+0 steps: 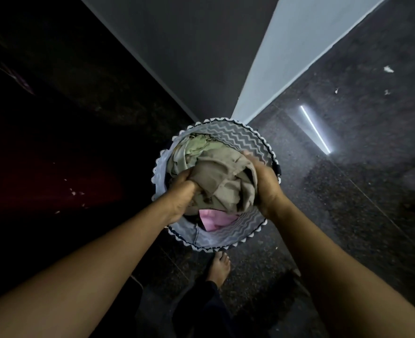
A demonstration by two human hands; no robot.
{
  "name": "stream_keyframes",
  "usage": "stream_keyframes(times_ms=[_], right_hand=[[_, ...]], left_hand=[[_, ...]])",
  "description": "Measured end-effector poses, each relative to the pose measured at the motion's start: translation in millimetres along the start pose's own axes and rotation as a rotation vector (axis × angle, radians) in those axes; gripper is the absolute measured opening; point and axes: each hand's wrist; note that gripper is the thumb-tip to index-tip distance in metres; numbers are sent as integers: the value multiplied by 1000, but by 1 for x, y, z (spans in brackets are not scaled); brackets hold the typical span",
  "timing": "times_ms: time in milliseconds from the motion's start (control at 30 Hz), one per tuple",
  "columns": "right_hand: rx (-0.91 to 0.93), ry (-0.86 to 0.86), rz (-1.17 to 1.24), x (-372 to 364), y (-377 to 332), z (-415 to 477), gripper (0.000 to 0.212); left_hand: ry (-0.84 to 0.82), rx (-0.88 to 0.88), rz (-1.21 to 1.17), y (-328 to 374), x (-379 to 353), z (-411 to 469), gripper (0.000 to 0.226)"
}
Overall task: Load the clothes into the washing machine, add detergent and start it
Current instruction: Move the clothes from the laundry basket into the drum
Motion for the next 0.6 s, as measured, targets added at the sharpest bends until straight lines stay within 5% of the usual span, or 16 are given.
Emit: stream_keyframes(times_ms=[133, 267, 367, 600], right_hand=[[71, 206, -381, 9, -2, -27, 46], [-12, -115, -128, -13, -16, -85, 43], [26, -239, -87, -40, -36, -141, 65], [202, -247, -317, -110, -83, -253, 52]], left_hand=[[-83, 13, -126, 34, 4, -22, 41], [-134, -54, -80, 86, 1, -66, 49], [-73, -180, 12, 136, 0, -108, 36], [63, -376, 197, 239, 42, -216, 37]])
Point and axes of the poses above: each hand's wrist, its own z-axis towards the middle knuckle, its own x-axis out of the back of the hand, y = z × x, and after that the axes turned 10 degrees about -x, right-handed
